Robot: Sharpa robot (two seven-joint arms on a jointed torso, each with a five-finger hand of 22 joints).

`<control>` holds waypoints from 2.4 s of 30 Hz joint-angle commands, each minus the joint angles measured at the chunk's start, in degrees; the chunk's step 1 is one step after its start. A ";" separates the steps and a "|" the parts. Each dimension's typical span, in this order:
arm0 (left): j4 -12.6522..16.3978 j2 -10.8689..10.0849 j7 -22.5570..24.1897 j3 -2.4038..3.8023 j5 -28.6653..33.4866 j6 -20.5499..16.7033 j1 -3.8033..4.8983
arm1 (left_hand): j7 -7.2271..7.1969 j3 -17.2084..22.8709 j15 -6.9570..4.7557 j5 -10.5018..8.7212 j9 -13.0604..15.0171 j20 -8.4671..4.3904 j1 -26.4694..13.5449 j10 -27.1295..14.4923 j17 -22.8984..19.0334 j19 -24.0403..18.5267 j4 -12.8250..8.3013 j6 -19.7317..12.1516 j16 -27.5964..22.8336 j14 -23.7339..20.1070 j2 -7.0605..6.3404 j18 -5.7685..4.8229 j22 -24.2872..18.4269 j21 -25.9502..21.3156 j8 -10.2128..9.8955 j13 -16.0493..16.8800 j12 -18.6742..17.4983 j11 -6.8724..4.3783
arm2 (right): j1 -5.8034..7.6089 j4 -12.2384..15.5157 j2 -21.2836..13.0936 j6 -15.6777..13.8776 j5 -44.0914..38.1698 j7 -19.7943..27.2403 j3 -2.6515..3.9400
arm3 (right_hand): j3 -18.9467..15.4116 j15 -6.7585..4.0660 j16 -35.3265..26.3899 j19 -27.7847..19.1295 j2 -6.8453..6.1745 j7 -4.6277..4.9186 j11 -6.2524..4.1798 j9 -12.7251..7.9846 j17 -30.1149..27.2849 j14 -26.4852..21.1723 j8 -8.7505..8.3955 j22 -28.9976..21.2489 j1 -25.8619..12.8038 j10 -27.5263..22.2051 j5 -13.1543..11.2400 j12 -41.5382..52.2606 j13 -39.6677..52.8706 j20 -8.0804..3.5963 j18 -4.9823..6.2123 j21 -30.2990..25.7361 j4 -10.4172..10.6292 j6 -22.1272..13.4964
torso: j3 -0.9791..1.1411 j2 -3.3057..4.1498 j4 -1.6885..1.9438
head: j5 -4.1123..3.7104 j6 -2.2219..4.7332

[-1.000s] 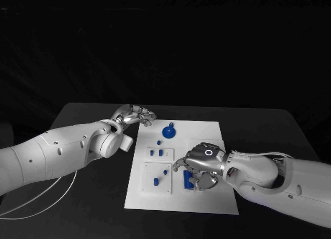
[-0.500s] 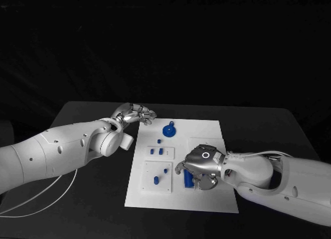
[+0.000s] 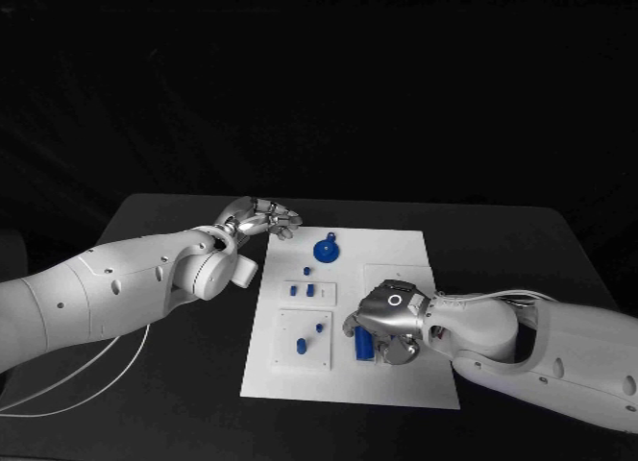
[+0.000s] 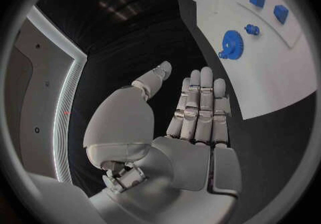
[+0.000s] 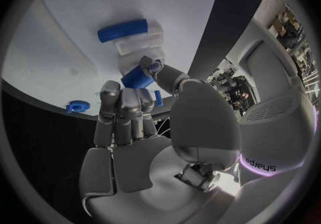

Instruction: Assemble the parts on the task board

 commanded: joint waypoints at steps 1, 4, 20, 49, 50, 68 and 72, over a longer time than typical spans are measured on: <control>0.06 0.09 0.50 0.04 0.33 0.78 0.03 | -0.12 -0.45 0.26 -0.10 -0.09 0.38 0.15 0.31 0.10 -0.09 0.00 -0.47 -0.19 0.26 0.61 0.48 0.10 -0.23 0.25 -0.07 -0.30 0.10 | -0.12 -0.14 0.19 1.18 -1.73 -0.24 0.01 | 0.50 0.48 0.27 -0.32 0.12 0.23 0.25 0.14 0.06 -0.10 0.43 1.12 0.19 -0.17 -0.31 -0.38 1.23 0.02 0.17 0.38 0.03 0.61 | 0.01 0.02 0.00 | 0.09 -0.12; 0.07 0.11 0.50 0.04 0.33 0.77 0.03 | -0.12 -0.45 0.26 -0.10 -0.10 0.38 0.14 0.32 0.11 -0.09 0.01 -0.47 -0.20 0.26 0.62 0.48 0.10 -0.23 0.25 -0.07 -0.30 0.10 | -0.26 -0.09 0.24 0.68 -1.71 0.01 0.01 | 0.87 0.53 0.32 -0.31 0.21 0.55 0.28 0.32 0.08 -0.10 1.06 1.10 -0.01 -0.26 -0.32 -0.46 1.09 0.06 0.17 0.50 0.07 1.54 | 0.00 0.01 -0.02 | 0.07 -0.16; 0.04 0.20 0.42 0.04 0.33 0.79 0.03 | -0.11 -0.47 0.27 -0.10 -0.12 0.39 0.14 0.31 0.17 -0.08 0.03 -0.49 -0.25 0.28 0.66 0.48 0.12 -0.26 0.25 -0.09 -0.30 0.10 | -0.30 -0.32 0.07 -2.88 -0.93 1.20 0.02 | 2.27 0.48 0.86 0.02 1.40 3.88 0.85 1.88 0.47 0.20 5.36 0.96 -1.33 -1.30 -0.30 -1.22 -0.31 -0.16 0.17 1.00 0.27 9.63 | -0.02 -0.02 -0.04 | 0.08 -0.16; -0.06 0.14 0.27 0.03 0.33 0.83 0.03 | -0.06 -0.53 0.28 -0.13 -0.18 0.40 0.12 0.27 0.31 -0.07 0.07 -0.60 -0.39 0.28 0.67 0.47 0.18 -0.33 0.21 -0.13 -0.33 0.12 | -0.30 2.09 -2.39 -6.17 0.61 3.57 0.03 | 3.74 0.81 1.16 0.19 1.56 4.26 1.19 1.93 0.72 0.58 5.99 0.90 -1.43 -1.05 -0.30 -0.33 -0.39 -0.27 0.17 1.14 0.25 12.27 | 0.00 -0.04 -0.07 | 0.12 -0.01; -0.06 0.13 0.26 0.03 0.33 0.83 0.03 | -0.05 -0.53 0.28 -0.13 -0.18 0.40 0.12 0.27 0.32 -0.07 0.07 -0.60 -0.39 0.28 0.67 0.47 0.18 -0.33 0.20 -0.13 -0.33 0.12 | -0.29 2.18 -2.50 -6.10 0.65 3.59 0.03 | 3.76 0.81 1.15 0.19 1.55 4.26 1.19 1.92 0.70 0.57 5.98 0.90 -1.44 -1.03 -0.31 -0.30 -0.38 -0.26 0.17 1.14 0.25 12.28 | 0.01 -0.04 -0.07 | 0.13 -0.01; -0.09 0.26 0.27 0.03 0.33 0.90 0.02 | -0.02 -0.55 0.28 -0.13 -0.21 0.40 0.14 0.25 0.41 -0.07 0.08 -0.64 -0.48 0.29 0.67 0.48 0.21 -0.37 0.20 -0.16 -0.34 0.13 | -0.30 1.26 -1.48 -4.27 1.28 3.96 0.02 | 3.99 0.86 0.82 0.05 1.41 4.32 1.25 1.81 0.38 0.27 5.82 0.91 -1.63 -1.06 -0.31 -0.12 -0.36 -0.16 0.17 1.11 0.28 12.29 | -0.01 -0.02 -0.01 | -0.08 0.04; -0.12 0.29 0.28 0.03 0.33 0.95 0.02 | -0.02 -0.55 0.28 -0.13 -0.22 0.40 0.15 0.24 0.43 -0.07 0.07 -0.65 -0.50 0.29 0.68 0.48 0.22 -0.38 0.20 -0.16 -0.35 0.13 | -0.41 0.87 -1.25 -3.99 1.22 3.88 0.02 | 4.04 0.88 0.77 -0.01 1.37 4.32 1.26 1.75 0.35 0.21 5.72 0.92 -1.66 -1.13 -0.31 -0.12 -0.39 -0.13 0.17 1.10 0.26 12.21 | -0.01 0.01 0.01 | -0.03 -0.08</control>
